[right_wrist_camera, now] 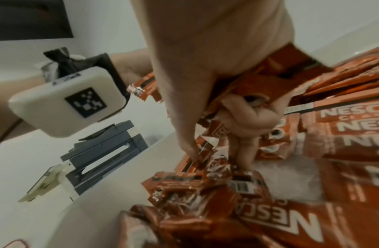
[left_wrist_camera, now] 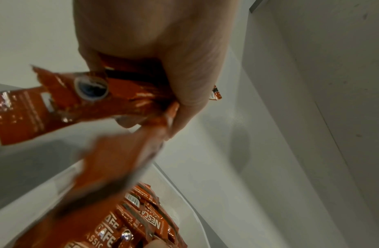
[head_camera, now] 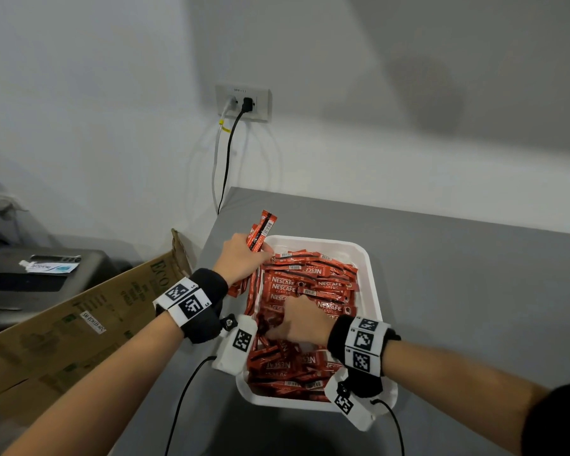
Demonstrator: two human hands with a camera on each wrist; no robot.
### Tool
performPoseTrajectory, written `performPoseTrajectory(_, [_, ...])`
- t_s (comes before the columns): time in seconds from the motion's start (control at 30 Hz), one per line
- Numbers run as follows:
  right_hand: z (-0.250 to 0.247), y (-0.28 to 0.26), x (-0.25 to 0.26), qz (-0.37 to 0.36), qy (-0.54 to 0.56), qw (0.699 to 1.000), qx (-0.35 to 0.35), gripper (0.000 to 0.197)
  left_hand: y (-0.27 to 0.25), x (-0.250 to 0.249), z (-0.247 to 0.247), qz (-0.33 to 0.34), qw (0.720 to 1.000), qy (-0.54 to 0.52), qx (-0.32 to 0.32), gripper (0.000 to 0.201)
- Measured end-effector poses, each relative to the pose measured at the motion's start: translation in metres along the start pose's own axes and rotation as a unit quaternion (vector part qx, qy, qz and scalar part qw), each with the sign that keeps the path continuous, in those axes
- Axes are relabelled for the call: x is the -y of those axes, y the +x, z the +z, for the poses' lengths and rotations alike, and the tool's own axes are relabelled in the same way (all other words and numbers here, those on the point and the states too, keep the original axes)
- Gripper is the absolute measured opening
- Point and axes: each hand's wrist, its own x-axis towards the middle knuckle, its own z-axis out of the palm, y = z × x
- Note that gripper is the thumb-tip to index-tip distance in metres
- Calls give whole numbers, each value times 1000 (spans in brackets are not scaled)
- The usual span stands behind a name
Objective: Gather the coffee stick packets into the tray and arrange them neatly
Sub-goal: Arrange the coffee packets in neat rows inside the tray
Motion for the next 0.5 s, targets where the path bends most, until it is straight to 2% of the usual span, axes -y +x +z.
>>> performPoseTrajectory(0.13, [5,1,9,9,-47,999,-7,44,0,2,1,-13,1000,-3,7,26])
performPoseTrajectory(0.33, [9,4,20,31,-139,990,0,46,0,2,4,-23,999,-12,22,29])
performPoseTrajectory(0.43, [5,4,20,53,-115,992,23,41,-1,1,4,-22,999,-10,23,29])
performPoseTrajectory(0.5, [-2,3,18,59,-69,995,29,27,-1,1,2,-21,999,-15,20,28])
